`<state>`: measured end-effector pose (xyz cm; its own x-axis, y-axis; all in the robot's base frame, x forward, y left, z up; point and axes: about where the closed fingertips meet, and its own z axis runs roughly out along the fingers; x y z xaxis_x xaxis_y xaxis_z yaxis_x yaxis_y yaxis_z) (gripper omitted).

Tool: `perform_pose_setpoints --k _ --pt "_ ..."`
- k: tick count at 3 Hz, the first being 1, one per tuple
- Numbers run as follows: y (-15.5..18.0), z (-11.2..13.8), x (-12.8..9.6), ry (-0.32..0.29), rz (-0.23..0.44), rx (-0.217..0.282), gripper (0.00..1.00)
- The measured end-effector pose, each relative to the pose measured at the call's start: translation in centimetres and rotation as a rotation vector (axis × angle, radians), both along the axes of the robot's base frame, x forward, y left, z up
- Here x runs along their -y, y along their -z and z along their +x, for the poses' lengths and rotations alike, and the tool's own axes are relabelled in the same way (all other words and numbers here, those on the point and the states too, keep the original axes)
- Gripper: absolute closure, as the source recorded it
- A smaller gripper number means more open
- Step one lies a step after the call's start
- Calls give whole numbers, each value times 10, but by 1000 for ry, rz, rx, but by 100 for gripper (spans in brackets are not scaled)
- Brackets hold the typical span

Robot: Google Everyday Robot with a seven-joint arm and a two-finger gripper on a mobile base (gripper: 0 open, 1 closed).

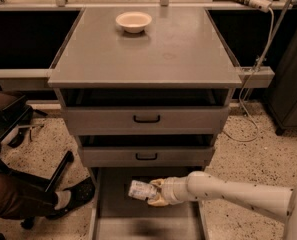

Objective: Place blue plastic bottle into bottom drawer

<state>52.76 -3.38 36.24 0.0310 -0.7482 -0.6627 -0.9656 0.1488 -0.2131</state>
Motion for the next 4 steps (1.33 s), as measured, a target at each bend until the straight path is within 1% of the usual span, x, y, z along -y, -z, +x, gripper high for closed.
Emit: perform_pose_setpoints --k 1,2,3,4 --pt "67 -16 0 45 56 -73 100" --pt "116 -42 -6 58 80 -148 100" --pt "116 -42 -6 58 80 -148 100" --pt "133 -38 -6 82 95 -159 100"
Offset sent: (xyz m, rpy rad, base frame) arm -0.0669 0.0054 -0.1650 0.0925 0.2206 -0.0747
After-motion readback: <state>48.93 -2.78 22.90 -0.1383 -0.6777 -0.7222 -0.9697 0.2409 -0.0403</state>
